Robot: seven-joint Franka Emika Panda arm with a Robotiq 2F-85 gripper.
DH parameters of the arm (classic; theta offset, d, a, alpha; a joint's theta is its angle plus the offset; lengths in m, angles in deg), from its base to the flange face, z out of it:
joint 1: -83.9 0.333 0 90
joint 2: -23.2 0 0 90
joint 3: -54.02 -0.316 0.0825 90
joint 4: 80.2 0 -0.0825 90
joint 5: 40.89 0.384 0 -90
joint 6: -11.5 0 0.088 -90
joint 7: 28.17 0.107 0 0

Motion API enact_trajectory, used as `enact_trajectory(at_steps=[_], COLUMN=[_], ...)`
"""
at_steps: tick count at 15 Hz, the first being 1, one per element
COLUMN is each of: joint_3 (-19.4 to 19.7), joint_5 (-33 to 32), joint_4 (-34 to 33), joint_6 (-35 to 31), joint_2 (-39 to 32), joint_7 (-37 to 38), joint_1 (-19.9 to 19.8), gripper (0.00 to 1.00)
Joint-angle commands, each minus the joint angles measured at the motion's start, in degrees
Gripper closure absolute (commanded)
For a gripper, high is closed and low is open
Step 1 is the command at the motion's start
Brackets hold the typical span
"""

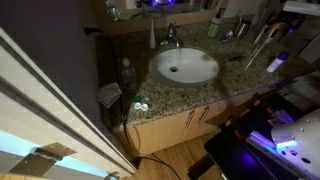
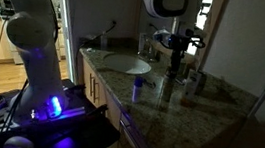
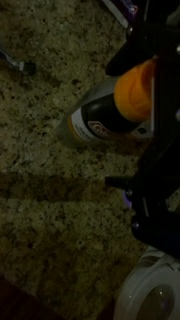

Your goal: Move the silver bottle to the left side of the counter

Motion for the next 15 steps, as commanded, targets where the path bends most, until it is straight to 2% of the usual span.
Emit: enact_trajectory(at_steps=[1,2,3,8,12,15], joint_3=[-0.4,-0.4,-0.5,-0.9,-1.0,-0.8], joint_5=[0.4,0.2,0.3,0.1,0.5,2.6], joint_4=[-0.1,0.0,0.0,-0.2,0.0,-0.4], joint_6=[0.2,0.1,0.2,0.4,0.2,1.7], joint_2=[-0.1,-0.1,-0.1,-0.1,0.0,4.2], joint_7=[-0.4,-0.2,-0.3,-0.3,-0.7,-4.1], joint_1=[-0.2,-0.2,-0.1,0.2,0.3,0.2], gripper=[0.25,0.26,0.32,0.68,0.69,0.69])
